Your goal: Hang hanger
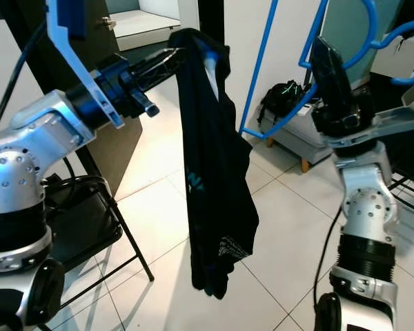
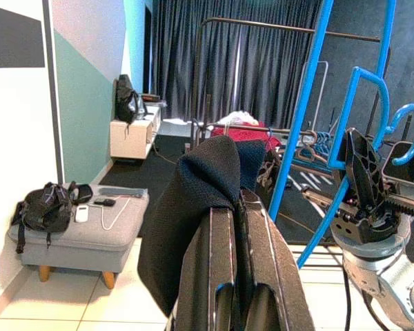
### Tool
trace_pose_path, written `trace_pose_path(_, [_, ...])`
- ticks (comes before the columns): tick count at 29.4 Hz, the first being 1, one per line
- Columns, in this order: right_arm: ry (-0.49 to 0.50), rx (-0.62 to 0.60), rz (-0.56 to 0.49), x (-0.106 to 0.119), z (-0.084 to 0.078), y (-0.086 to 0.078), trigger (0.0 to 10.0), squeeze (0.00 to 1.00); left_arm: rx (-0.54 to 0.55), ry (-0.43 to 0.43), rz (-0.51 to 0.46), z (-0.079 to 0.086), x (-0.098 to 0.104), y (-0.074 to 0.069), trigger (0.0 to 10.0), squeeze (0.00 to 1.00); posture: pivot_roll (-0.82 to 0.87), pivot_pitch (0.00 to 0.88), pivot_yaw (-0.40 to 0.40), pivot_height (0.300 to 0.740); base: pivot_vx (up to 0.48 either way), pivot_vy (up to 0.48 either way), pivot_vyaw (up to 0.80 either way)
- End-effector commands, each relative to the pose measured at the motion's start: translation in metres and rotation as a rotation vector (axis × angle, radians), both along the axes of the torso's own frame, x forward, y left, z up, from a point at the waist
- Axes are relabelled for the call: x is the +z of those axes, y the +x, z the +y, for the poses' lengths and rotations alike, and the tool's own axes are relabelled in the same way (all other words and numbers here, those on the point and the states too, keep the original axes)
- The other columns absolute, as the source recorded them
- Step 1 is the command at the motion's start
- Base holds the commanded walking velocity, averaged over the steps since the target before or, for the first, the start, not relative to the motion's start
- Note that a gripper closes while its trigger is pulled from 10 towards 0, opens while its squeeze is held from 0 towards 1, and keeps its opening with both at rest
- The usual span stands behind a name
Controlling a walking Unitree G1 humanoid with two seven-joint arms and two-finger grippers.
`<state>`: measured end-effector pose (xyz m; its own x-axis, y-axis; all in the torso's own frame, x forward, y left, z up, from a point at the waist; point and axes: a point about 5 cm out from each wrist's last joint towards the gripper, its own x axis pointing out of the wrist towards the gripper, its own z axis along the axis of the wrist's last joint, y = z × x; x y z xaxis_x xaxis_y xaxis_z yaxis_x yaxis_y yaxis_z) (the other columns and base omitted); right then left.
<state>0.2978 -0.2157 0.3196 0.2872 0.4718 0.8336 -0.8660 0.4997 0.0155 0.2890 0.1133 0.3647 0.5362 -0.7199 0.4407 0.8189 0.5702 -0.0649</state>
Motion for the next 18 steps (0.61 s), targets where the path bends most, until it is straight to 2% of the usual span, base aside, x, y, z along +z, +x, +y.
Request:
trace_pose_path(1, [-0.01,0.013,-0.031,0.004,-0.003,-0.007,10.0,0.0,0.002,-0.021,-0.039,0.008,0.004,-0.005,10.0,0.0,0.03,0.013,0.027,0.74,0.0,0.0,0.0])
trace_pose_path(4, [0.001,0.025,-0.044,0.006,-0.005,-0.009,10.0,0.0,0.001,-0.021,-0.042,0.008,0.004,-0.005,10.0,0.0,0.03,0.013,0.027,0.74,0.0,0.0,0.0])
trace_pose_path(7, [0.108,0.113,-0.12,0.018,-0.01,-0.021,10.0,0.0,-0.005,-0.018,-0.044,0.01,0.004,-0.005,10.0,0.0,0.03,0.014,0.026,0.74,0.0,0.0,0.0])
trace_pose_path(9, [0.136,0.133,-0.138,0.021,-0.011,-0.022,10.0,0.0,-0.008,-0.017,-0.043,0.009,0.004,-0.006,10.0,0.0,0.03,0.015,0.027,0.74,0.0,0.0,0.0])
trace_pose_path(18, [0.223,0.124,-0.147,0.027,-0.007,-0.017,10.0,0.0,-0.03,-0.018,-0.039,0.005,0.002,-0.007,10.0,0.0,0.04,0.015,0.025,0.74,0.0,0.0,0.0])
